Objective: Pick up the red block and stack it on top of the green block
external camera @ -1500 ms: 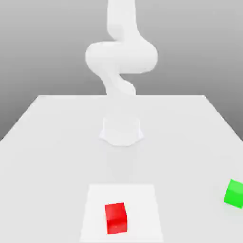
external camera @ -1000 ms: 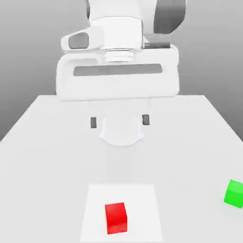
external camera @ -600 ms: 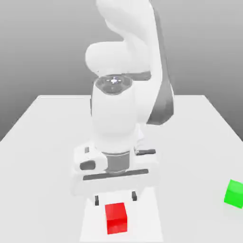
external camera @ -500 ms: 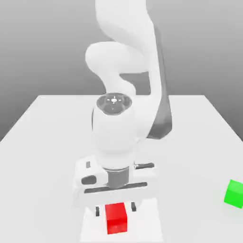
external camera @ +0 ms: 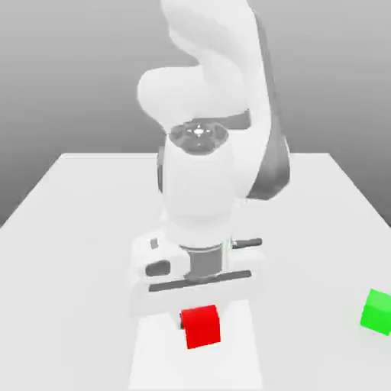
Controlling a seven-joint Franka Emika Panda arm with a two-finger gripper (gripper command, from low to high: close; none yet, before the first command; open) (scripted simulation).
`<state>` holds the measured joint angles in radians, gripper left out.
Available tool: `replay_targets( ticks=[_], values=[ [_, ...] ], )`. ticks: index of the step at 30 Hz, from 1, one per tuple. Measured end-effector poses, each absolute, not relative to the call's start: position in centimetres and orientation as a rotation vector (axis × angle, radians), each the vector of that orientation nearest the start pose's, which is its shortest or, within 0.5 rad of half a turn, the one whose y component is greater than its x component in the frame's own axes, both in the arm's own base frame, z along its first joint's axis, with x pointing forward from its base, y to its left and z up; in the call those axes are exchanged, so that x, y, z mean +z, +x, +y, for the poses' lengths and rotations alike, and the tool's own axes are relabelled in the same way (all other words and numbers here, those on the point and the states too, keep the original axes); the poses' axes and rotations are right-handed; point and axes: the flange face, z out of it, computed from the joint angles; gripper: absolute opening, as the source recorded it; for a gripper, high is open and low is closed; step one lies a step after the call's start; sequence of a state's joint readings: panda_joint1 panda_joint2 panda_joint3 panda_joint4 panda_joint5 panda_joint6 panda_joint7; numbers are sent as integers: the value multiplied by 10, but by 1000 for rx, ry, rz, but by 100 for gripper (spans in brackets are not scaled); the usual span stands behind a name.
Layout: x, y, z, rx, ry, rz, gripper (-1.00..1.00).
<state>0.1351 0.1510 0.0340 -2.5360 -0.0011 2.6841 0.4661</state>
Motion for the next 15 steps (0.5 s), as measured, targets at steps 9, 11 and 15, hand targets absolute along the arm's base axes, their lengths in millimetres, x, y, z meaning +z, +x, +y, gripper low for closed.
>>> replay_targets(
  ticks=[9,11,15],
  values=[
    [227,378,290,5,-3050,-752,-100],
    [200,360,323,2,-2998,-944,-100],
    [189,356,328,1,-2987,-976,100]
  ],
)
